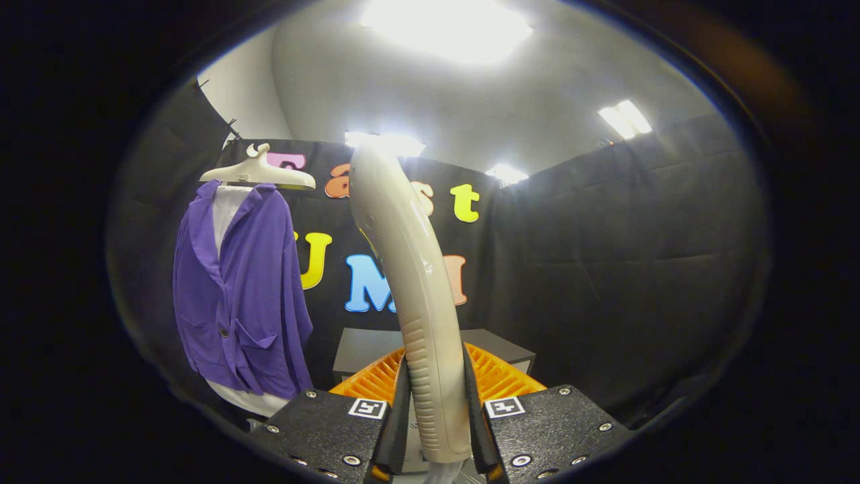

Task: Iron the clothes twice with a garment steamer, once on the left side and once on the right side.

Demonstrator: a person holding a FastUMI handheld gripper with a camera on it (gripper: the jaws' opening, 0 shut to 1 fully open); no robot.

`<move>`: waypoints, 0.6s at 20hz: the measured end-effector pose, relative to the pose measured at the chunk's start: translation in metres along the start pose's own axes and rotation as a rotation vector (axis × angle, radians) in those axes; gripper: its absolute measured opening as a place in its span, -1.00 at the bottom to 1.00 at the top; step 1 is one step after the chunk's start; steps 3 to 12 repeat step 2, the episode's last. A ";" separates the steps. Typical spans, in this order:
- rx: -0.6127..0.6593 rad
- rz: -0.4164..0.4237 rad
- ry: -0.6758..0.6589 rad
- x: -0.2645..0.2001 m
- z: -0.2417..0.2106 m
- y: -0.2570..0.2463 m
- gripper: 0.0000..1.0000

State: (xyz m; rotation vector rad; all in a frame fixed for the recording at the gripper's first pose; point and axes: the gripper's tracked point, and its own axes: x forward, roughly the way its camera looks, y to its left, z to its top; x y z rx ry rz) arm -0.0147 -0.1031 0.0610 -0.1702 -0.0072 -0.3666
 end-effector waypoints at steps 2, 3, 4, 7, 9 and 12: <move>-0.008 0.012 -0.003 -0.005 0.006 0.005 -0.23; -0.008 0.012 -0.003 -0.005 0.006 0.005 -0.23; -0.008 0.012 -0.003 -0.005 0.006 0.005 -0.23; -0.008 0.012 -0.003 -0.005 0.006 0.005 -0.23; -0.008 0.012 -0.003 -0.005 0.006 0.005 -0.23; -0.008 0.012 -0.003 -0.005 0.006 0.005 -0.23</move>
